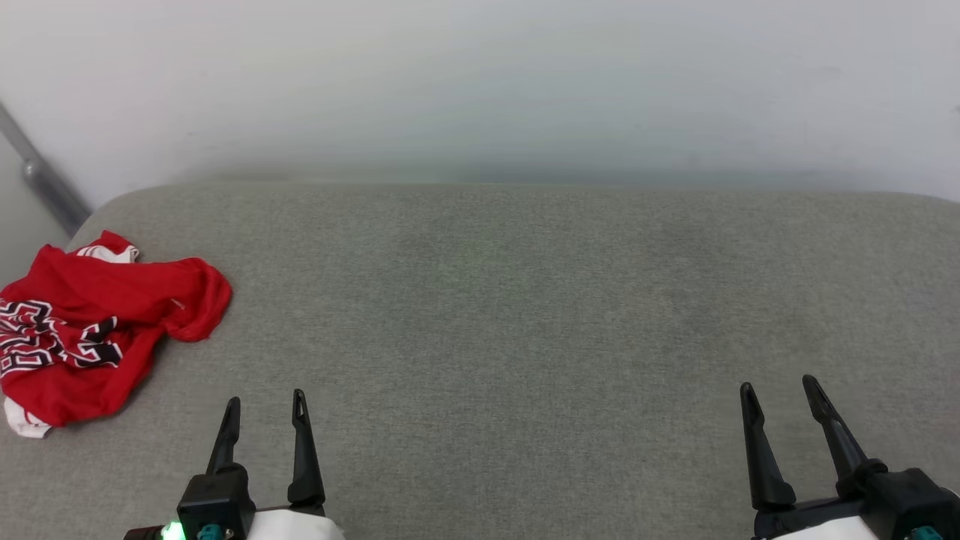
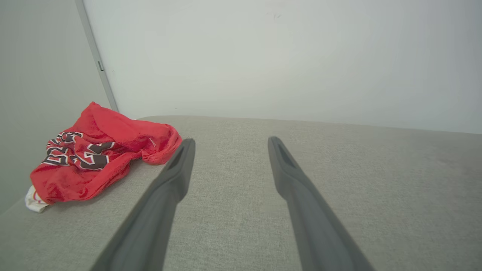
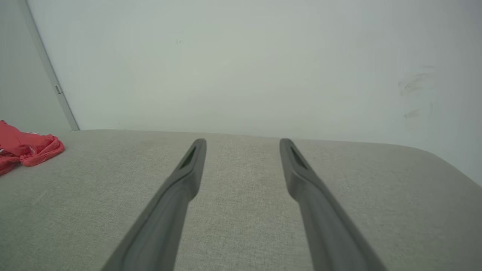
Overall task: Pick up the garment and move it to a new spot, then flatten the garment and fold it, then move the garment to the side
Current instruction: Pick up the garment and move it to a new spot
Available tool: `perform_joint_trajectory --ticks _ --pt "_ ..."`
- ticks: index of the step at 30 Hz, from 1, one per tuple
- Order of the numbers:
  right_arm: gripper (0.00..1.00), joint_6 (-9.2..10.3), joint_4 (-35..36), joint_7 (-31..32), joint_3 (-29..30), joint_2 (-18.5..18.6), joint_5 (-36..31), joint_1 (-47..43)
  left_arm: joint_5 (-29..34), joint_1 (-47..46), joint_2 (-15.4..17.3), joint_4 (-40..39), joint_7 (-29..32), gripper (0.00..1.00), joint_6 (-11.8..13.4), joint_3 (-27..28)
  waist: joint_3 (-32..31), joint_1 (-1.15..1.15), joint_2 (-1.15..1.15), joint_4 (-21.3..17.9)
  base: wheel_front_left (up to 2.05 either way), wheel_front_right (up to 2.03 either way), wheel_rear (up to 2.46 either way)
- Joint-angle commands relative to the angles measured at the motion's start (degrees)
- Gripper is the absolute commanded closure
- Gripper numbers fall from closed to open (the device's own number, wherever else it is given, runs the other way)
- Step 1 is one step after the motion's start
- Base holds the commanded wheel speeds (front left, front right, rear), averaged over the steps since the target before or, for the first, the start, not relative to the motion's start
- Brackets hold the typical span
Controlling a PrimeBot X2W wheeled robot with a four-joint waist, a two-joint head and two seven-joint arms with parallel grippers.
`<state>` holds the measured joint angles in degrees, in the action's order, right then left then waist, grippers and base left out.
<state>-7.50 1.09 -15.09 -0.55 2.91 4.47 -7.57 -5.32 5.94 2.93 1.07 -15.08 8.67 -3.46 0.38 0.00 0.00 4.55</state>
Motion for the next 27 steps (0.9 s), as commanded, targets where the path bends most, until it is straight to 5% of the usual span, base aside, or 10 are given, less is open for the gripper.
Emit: perform_joint_trajectory --ticks 1,27 --pt "0.0 0.02 0.27 -0.12 0.0 -0.05 -0.48 -0.83 -0.53 0.37 -0.06 -0.25 -0.14 0.0 0.49 0.2 -0.1 0.0 0.0 1.83 0.0 0.0 0.0" --pt "0.0 0.02 0.79 -0.12 -0.31 -0.06 -1.75 -1.6 -2.43 2.38 -0.07 -1.38 -0.14 0.0 2.1 3.55 0.11 0.0 0.0 20.26 0.0 0.0 0.0"
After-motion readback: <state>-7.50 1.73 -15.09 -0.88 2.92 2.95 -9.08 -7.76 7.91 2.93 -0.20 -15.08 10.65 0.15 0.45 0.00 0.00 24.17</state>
